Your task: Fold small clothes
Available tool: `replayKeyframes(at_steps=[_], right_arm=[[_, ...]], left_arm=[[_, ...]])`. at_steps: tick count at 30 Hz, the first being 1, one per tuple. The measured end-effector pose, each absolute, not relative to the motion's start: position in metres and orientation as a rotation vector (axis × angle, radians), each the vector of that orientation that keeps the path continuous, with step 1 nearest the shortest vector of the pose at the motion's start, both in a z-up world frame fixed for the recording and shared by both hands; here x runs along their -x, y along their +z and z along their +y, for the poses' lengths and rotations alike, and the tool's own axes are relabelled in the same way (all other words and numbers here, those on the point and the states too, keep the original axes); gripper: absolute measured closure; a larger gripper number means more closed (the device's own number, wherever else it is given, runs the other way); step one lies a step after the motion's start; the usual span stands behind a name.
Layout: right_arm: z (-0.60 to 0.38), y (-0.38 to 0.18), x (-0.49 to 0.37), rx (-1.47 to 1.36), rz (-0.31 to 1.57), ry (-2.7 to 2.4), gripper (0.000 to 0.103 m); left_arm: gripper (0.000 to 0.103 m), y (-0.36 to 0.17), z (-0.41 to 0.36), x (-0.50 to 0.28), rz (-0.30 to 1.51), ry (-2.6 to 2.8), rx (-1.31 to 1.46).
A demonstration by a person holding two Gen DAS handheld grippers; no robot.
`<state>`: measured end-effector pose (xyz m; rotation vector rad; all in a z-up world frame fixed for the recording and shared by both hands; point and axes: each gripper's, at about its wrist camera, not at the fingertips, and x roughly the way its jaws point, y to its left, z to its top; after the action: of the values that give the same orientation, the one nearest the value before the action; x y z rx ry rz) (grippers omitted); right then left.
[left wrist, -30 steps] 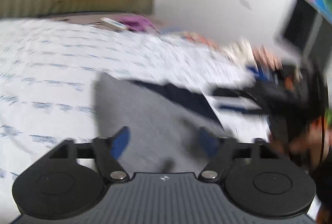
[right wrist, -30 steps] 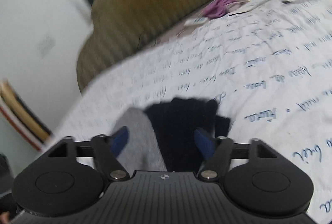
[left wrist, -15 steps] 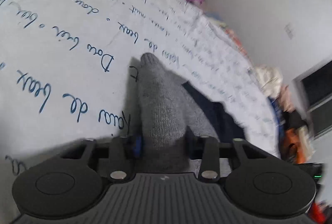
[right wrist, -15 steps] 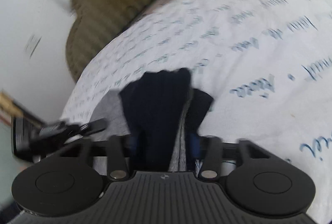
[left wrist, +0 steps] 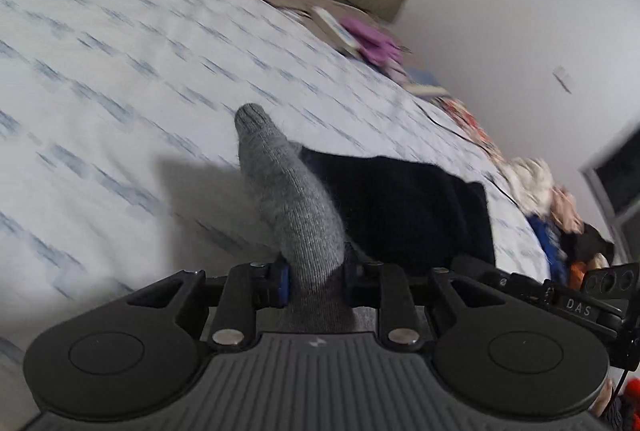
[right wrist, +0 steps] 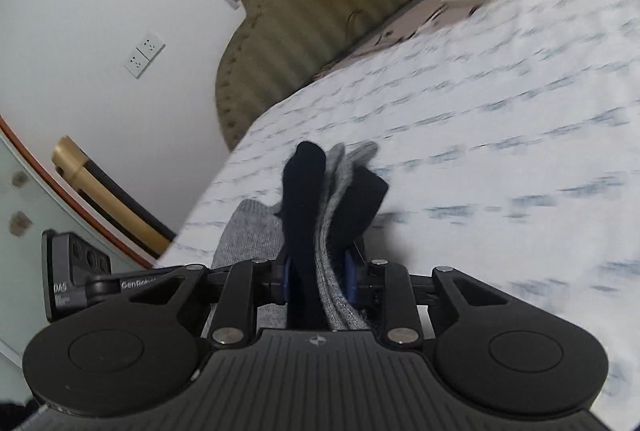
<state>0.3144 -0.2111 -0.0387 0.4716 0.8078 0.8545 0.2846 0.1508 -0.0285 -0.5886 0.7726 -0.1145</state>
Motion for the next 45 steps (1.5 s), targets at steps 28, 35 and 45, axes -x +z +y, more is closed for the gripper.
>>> replayKeyframes(at_steps=[28,35,45], right_arm=[[-0.236,-0.089,-0.235,-0.513,1.036,0.865,0.083],[-0.211,-0.105,-0.220,-0.466,1.062,0.869,0.079],[-0.216,-0.021,-0.231,-0.446,0.725,0.716,0.047]], left_arm=[[0.091,-0.071,0.180,-0.195,0.896,-0.245,0.686],[0.086,-0.065,0.211,-0.195,0.945,-0.170,0.598],[0.029,0.014,0.163,-0.174,0.553,0.001,0.231]])
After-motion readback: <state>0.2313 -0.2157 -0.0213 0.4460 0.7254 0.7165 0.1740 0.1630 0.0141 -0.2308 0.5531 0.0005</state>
